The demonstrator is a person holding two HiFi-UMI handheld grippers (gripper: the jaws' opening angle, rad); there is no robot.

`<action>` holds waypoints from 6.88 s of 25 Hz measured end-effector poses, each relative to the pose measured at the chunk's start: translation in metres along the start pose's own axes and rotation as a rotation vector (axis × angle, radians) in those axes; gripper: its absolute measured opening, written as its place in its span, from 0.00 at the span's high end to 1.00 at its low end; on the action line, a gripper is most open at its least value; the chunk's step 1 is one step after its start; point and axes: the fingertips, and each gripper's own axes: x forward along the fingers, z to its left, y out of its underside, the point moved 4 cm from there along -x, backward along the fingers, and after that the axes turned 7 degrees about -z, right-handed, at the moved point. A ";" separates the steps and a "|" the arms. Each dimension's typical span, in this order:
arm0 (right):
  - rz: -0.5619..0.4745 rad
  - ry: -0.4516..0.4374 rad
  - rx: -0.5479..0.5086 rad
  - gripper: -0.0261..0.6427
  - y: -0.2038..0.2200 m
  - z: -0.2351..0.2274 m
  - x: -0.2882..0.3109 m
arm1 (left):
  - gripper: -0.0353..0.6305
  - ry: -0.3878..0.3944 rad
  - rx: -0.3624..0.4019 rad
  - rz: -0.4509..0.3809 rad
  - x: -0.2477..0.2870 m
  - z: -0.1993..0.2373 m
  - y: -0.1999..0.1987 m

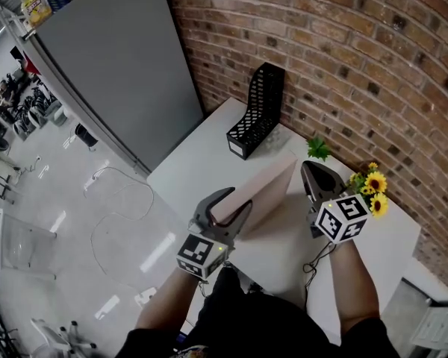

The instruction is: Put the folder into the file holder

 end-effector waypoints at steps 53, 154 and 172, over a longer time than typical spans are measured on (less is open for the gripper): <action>-0.038 0.326 0.051 0.96 -0.004 -0.011 0.119 | 0.66 -0.095 -0.037 -0.220 0.154 0.249 -0.132; -0.026 -0.054 0.045 0.96 -0.007 0.042 0.031 | 0.94 -0.431 0.077 -0.009 -0.003 0.096 -0.041; 0.043 -0.023 0.024 0.96 0.025 0.128 0.031 | 0.94 -0.226 -0.074 0.004 -0.072 0.083 -0.009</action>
